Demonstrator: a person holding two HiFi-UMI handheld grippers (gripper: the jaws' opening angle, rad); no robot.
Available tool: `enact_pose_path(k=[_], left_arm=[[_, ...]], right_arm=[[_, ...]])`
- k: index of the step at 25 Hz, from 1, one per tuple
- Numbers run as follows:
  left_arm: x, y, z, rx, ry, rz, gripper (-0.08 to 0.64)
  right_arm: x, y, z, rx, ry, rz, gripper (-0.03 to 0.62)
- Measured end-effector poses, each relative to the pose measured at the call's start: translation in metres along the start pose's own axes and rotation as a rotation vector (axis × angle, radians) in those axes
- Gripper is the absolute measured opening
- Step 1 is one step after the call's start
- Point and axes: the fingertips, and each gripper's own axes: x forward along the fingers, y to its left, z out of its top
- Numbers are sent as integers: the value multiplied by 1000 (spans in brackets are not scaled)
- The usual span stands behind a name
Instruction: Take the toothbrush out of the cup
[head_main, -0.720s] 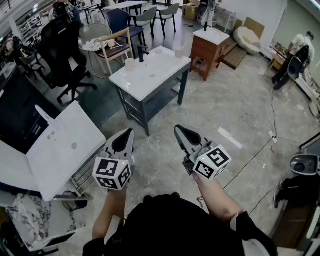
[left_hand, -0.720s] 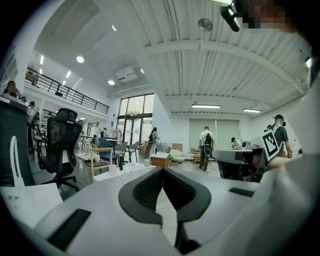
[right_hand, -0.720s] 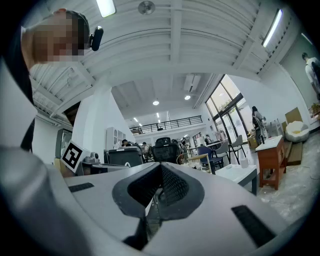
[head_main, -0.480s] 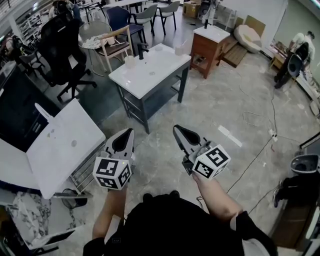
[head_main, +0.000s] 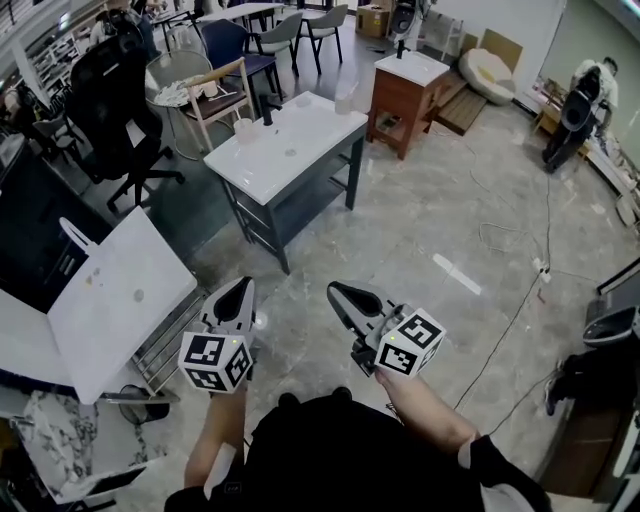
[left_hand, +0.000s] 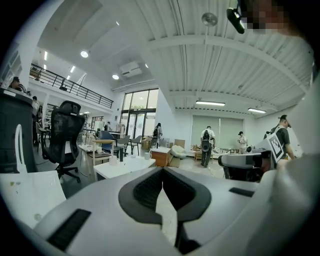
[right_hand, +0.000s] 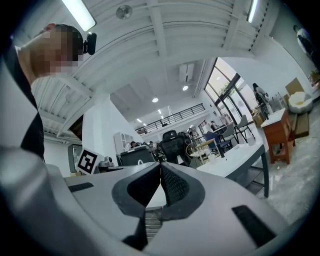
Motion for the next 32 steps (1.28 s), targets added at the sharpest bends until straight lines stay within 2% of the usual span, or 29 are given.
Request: enact_pose_path(k=[4, 8, 12, 17, 22, 27, 32], left_arm=[[7, -25, -14, -8, 21, -8, 17], [19, -32, -21, -19, 36, -5, 17], [42, -29, -16, -32, 38, -13, 17], [91, -30, 0, -54, 12, -76, 17], [159, -3, 14, -62, -3, -120, 17], [224, 30, 31, -73, -9, -161, 17], [267, 80, 59, -103, -50, -177, 17]], right_arm=[[-20, -6, 0, 21, -14, 26, 28], [-24, -15, -3, 45, -13, 47, 29], [-19, -31, -2, 54, 13, 60, 31], [-2, -60, 18, 84, -35, 107, 48], [34, -107, 34, 71, -29, 98, 48], [77, -153, 64, 87, -57, 106, 81], [135, -177, 95, 116, -83, 167, 95]])
